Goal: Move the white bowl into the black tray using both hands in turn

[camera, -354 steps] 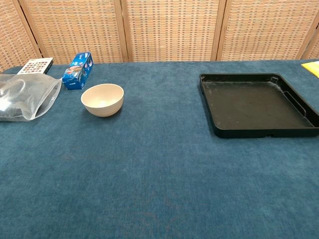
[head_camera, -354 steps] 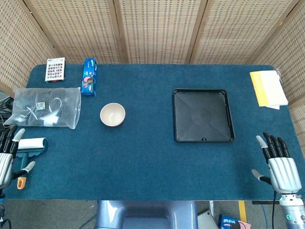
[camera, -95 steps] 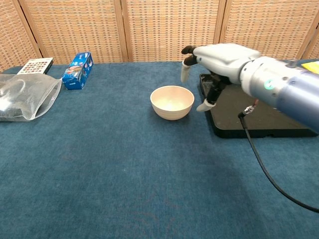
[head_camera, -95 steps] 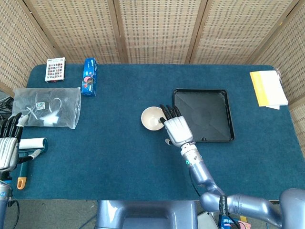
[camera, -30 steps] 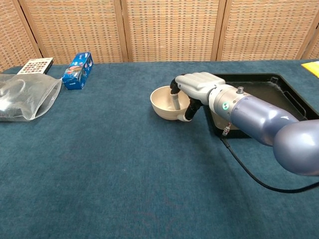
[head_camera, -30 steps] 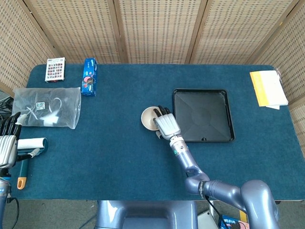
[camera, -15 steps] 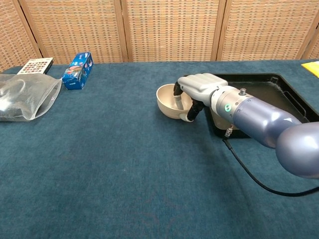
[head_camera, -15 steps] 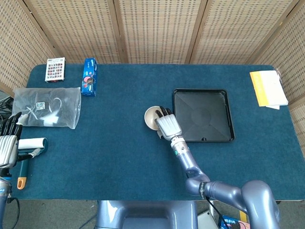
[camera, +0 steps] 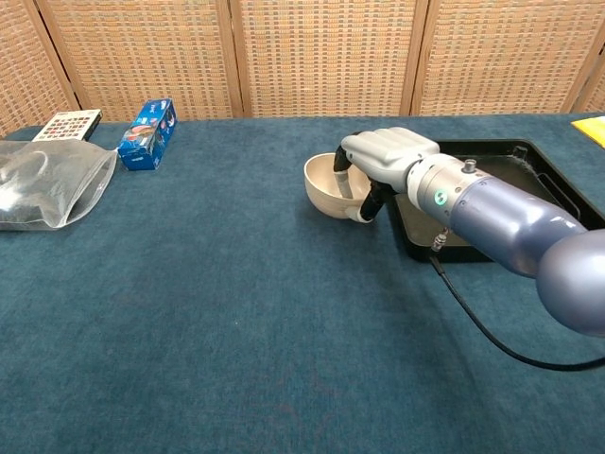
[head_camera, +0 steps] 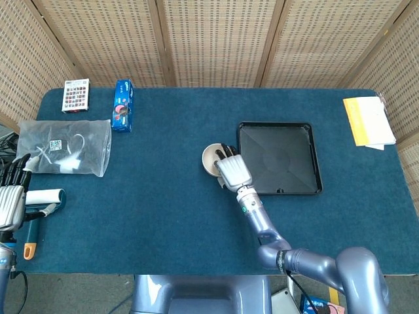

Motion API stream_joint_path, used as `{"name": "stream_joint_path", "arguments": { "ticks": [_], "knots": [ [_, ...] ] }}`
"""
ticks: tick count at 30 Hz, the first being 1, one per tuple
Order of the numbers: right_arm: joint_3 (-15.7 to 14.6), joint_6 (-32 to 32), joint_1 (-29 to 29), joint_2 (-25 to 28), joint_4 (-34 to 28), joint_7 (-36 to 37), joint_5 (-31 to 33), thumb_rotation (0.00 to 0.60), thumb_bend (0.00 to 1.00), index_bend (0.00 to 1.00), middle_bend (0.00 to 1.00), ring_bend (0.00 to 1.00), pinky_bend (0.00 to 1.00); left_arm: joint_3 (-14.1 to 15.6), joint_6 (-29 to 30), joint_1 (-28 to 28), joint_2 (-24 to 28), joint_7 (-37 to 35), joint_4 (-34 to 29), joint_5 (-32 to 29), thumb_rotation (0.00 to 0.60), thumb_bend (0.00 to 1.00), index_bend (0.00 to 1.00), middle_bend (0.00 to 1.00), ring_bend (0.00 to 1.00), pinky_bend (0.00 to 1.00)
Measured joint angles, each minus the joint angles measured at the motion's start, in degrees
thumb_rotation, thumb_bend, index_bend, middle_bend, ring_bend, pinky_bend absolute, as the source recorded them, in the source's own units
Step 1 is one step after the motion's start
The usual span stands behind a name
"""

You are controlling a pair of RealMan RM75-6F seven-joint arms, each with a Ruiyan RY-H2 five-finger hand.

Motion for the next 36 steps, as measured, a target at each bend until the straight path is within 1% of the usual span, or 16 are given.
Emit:
{"name": "stream_joint_path", "arguments": {
  "ticks": [13,22,28,36],
  "knots": [
    [0.36,3.95,-3.02,6.99,-7.39,-2.79,0.85,0.600,0.54,0.68,0.28,0.12,0.19,0.18,0.62,0.15,-0.04,1.04,-0.61,0.75,0.600,0.00,0.00,0.00,0.00,0.00],
    [0.02,4.94,-5.63,11.73,-10.15,-3.04,2.34,0.600,0.53,0.68,0.28,0.12,0.19,0.44,1.28,0.27,-0.14,2.46,-1.20,1.53,0.600,0.00,0.00,0.00,0.00,0.00],
    [-0.64,4.99,-7.57,14.55,-10.26,-2.08,3.31,0.600,0.53,0.68,0.29,0.12,0.19,0.57,2.19,0.49,-0.17,3.43,-1.95,2.29,0.600,0.00,0.00,0.00,0.00,0.00],
    [-1.35,4.10,-9.07,15.50,-7.48,-0.98,5.18,0.600,0.52,0.68,0.29,0.12,0.19,0.76,1.91,0.43,-0.24,4.21,-2.26,2.35,0.600,0.00,0.00,0.00,0.00,0.00]
  ]
}}
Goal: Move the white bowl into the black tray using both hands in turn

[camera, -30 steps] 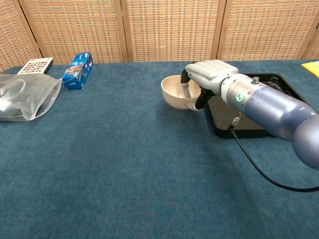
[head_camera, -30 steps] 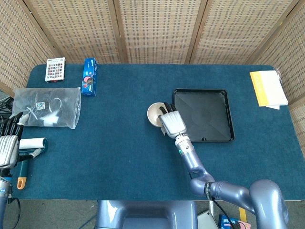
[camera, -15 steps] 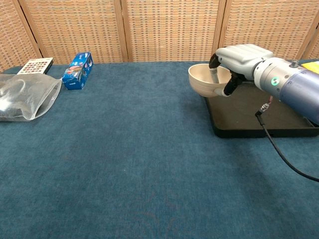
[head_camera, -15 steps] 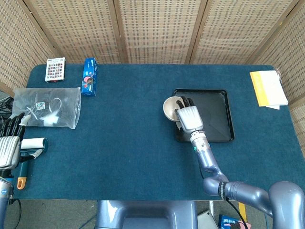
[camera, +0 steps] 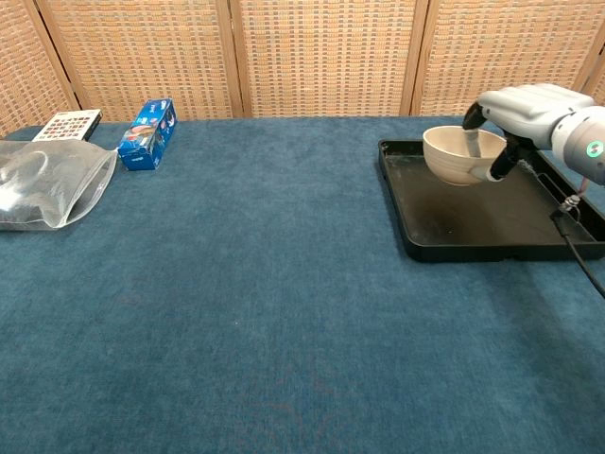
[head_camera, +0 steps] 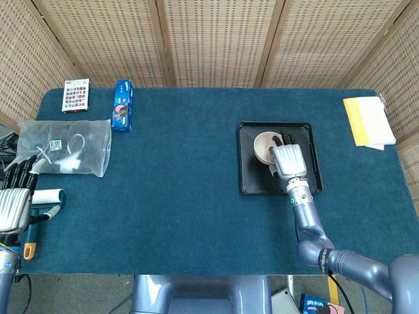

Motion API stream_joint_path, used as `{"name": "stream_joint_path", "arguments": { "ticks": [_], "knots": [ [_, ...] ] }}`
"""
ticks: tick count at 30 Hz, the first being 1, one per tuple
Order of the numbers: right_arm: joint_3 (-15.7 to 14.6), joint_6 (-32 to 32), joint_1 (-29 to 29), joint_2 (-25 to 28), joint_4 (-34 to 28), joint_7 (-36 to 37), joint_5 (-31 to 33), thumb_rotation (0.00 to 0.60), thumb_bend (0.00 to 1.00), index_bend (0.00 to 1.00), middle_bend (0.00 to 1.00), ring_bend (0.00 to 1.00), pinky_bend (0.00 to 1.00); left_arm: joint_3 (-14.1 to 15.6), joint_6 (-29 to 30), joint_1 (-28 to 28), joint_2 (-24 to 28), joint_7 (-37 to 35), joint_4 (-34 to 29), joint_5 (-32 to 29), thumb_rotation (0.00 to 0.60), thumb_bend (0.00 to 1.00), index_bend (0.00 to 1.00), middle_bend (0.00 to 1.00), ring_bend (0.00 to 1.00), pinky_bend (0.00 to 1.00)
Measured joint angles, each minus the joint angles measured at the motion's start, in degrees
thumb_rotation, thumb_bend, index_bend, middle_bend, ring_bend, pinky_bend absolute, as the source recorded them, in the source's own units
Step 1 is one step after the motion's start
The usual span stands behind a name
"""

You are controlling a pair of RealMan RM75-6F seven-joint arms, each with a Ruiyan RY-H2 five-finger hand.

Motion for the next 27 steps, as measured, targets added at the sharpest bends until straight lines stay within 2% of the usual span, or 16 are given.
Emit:
{"name": "stream_joint_path", "arguments": {
  "ticks": [13,21,27],
  "knots": [
    [-1.04,-2.64,-1.10,-1.19,5.46,1.83,1.71,0.600,0.51,0.66,0.27,0.12,0.18,0.15,-0.19,-0.09,-0.06,0.31,-0.14,0.29,0.600,0.00,0.00,0.00,0.00,0.00],
    [-1.41,-2.95,-1.26,-1.82,6.17,2.24,1.30,0.600,0.51,0.63,0.24,0.12,0.17,0.29,-0.28,-0.17,-0.14,0.44,-0.20,0.60,0.600,0.00,0.00,0.00,0.00,0.00],
    [-1.73,-3.41,-1.26,-1.99,6.43,1.56,1.44,0.600,0.40,0.54,0.17,0.10,0.14,0.27,-0.19,-0.07,-0.01,0.11,-0.26,0.64,0.600,0.00,0.00,0.00,0.00,0.00]
  ]
}}
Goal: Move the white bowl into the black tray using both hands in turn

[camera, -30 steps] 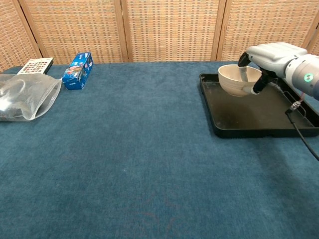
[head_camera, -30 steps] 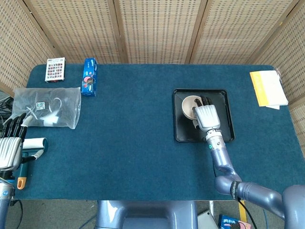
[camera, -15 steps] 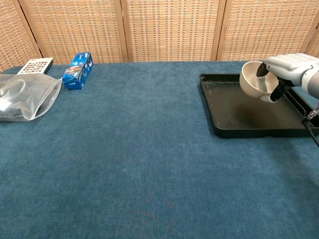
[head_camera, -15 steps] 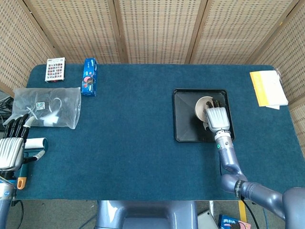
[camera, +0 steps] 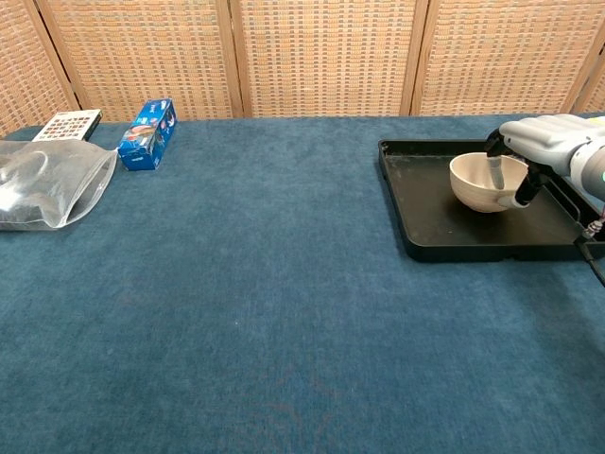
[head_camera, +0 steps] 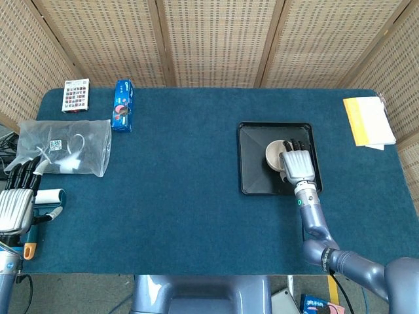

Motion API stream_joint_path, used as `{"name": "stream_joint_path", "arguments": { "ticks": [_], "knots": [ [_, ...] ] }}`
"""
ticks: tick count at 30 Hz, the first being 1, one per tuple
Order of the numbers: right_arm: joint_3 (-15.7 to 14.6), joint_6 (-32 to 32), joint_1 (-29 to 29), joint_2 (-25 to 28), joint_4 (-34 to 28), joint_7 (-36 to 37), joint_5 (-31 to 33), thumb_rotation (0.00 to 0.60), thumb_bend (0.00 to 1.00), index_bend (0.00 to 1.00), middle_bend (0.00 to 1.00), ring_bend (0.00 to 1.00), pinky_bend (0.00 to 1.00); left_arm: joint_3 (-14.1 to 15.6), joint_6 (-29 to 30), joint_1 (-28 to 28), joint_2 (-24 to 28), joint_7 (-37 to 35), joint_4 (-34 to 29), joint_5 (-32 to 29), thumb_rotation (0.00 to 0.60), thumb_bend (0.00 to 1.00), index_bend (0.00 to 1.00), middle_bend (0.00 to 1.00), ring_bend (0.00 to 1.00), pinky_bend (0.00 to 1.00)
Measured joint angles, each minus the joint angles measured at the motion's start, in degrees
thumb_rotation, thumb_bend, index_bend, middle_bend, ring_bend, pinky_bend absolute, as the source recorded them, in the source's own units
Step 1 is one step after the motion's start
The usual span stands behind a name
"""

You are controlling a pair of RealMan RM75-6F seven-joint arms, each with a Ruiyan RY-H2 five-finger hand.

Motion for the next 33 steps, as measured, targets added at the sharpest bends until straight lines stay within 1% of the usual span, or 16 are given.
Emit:
{"name": "stream_joint_path", "arguments": {
  "ticks": [4,7,9,10,12,15,17,20,22,24,27,33],
  "knots": [
    [-0.08,-0.18,-0.05,0.14,-0.15,-0.51,0.25,0.600,0.35,0.47,0.11,0.07,0.13,0.04,-0.24,-0.06,0.06,-0.08,-0.01,-0.02,0.600,0.00,0.00,0.00,0.00,0.00],
    [-0.03,-0.21,-0.10,0.30,-0.64,-1.22,0.83,0.600,0.33,0.39,0.05,0.04,0.12,0.06,-0.33,-0.10,0.07,-0.09,-0.02,0.01,0.600,0.00,0.00,0.00,0.00,0.00],
    [0.01,0.01,-0.18,0.45,-1.13,-1.70,1.09,0.600,0.33,0.30,0.01,0.01,0.12,0.07,-0.30,-0.10,0.11,-0.12,-0.11,0.08,0.600,0.00,0.00,0.00,0.00,0.00],
    [-0.04,0.38,-0.27,0.66,-1.40,-2.08,1.08,0.600,0.32,0.27,0.00,0.00,0.11,0.07,-0.23,-0.08,0.13,-0.18,-0.13,0.13,0.600,0.00,0.00,0.00,0.00,0.00],
    [-0.07,1.17,-0.53,1.10,-2.36,-2.54,1.01,0.600,0.32,0.17,0.00,0.00,0.09,0.06,-0.07,-0.02,0.25,-0.45,-0.22,0.29,0.600,0.00,0.00,0.00,0.00,0.00],
    [-0.12,3.89,-1.45,2.18,-5.60,-2.77,0.28,0.600,0.32,0.08,0.00,0.00,0.05,0.05,0.44,0.14,0.43,-0.72,-0.38,0.66,0.600,0.00,0.00,0.00,0.00,0.00],
    [-0.27,6.55,-2.51,3.18,-8.56,-2.25,-1.05,0.600,0.32,0.04,0.00,0.00,0.03,0.03,1.04,0.31,0.57,-1.02,-0.53,1.09,0.600,0.00,0.00,0.00,0.00,0.00],
    [-1.00,11.23,-4.59,4.92,-12.60,-0.63,-4.89,0.600,0.29,0.01,0.00,0.00,0.01,0.12,1.42,0.50,0.74,-1.43,-0.68,1.64,0.600,0.00,0.00,0.00,0.00,0.00],
    [-1.85,14.56,-6.42,6.29,-15.26,0.94,-8.20,0.600,0.25,0.01,0.00,0.00,0.01,0.26,1.51,0.55,0.85,-1.76,-0.76,2.05,0.600,0.00,0.00,0.00,0.00,0.00],
    [-2.83,17.23,-8.23,7.61,-17.32,2.57,-11.00,0.600,0.19,0.00,0.00,0.00,0.01,0.43,1.62,0.61,0.97,-2.17,-0.85,2.55,0.600,0.00,0.00,0.00,0.00,0.00],
    [-4.87,21.71,-11.68,9.85,-19.63,5.83,-15.63,0.600,0.15,0.00,0.00,0.00,0.01,0.62,2.20,0.73,0.99,-2.44,-0.73,3.47,0.600,0.00,0.00,0.00,0.00,0.00],
    [-10.19,30.90,-19.88,14.22,-21.42,14.50,-23.98,0.600,0.13,0.00,0.00,0.00,0.00,1.05,2.60,1.09,0.92,-2.06,0.12,3.92,0.600,0.00,0.00,0.00,0.00,0.00]
  ]
}}
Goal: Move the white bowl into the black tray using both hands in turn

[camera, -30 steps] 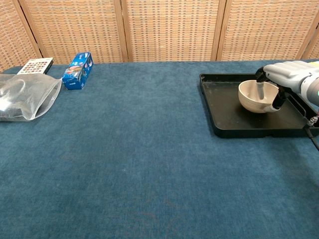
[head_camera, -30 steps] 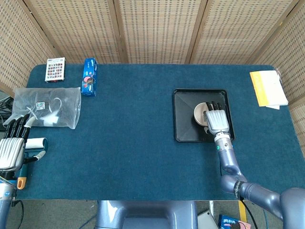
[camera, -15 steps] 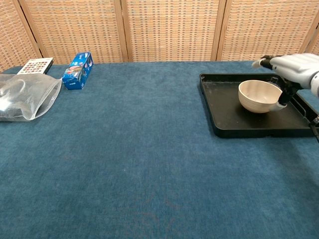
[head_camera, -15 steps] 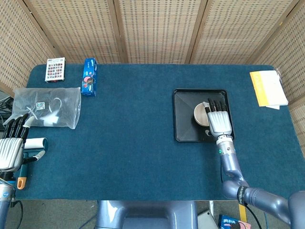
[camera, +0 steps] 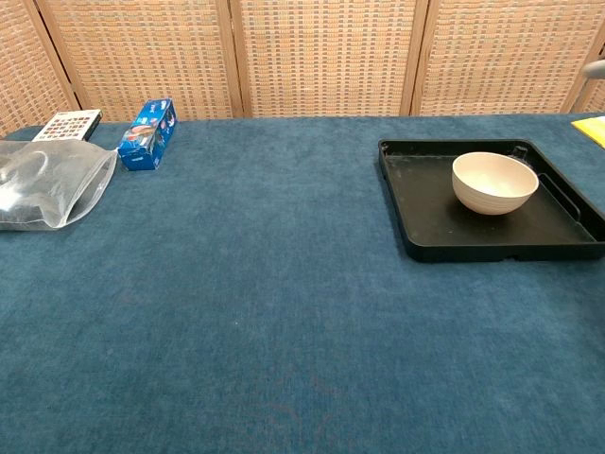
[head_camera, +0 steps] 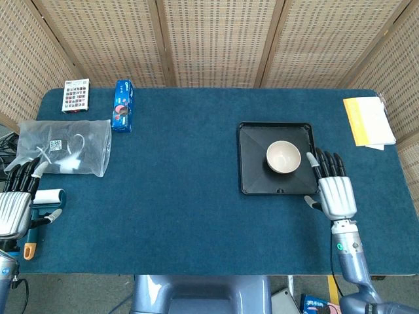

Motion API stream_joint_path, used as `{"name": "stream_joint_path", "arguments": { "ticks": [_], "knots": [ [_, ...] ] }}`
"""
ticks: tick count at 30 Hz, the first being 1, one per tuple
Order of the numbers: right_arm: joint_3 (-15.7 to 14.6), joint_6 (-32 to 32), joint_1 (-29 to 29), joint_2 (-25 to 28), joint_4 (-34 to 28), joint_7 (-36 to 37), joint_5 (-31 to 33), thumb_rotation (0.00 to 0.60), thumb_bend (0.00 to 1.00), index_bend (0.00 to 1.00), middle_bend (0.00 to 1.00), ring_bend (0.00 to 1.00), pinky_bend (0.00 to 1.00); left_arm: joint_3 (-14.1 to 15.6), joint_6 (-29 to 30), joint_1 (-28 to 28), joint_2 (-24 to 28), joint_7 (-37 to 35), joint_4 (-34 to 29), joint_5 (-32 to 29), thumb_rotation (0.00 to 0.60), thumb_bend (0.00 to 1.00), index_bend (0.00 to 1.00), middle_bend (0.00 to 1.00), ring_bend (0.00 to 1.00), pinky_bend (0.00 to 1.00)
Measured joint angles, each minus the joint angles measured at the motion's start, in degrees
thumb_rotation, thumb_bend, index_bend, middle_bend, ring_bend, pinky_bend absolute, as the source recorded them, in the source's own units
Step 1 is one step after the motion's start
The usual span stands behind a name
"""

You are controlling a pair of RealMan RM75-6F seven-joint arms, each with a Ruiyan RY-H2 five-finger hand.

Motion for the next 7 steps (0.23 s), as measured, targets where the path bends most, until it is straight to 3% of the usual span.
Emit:
{"name": "stream_joint_path", "arguments": {
  "ticks": [7],
  "knots": [
    [-5.70,6.92,-8.43,3.93,2.32,9.71,-7.74,0.600,0.13,0.00,0.00,0.00,0.00,0.44,0.81,0.54,-0.37,1.09,0.50,0.59,0.600,0.00,0.00,0.00,0.00,0.00]
  ]
}}
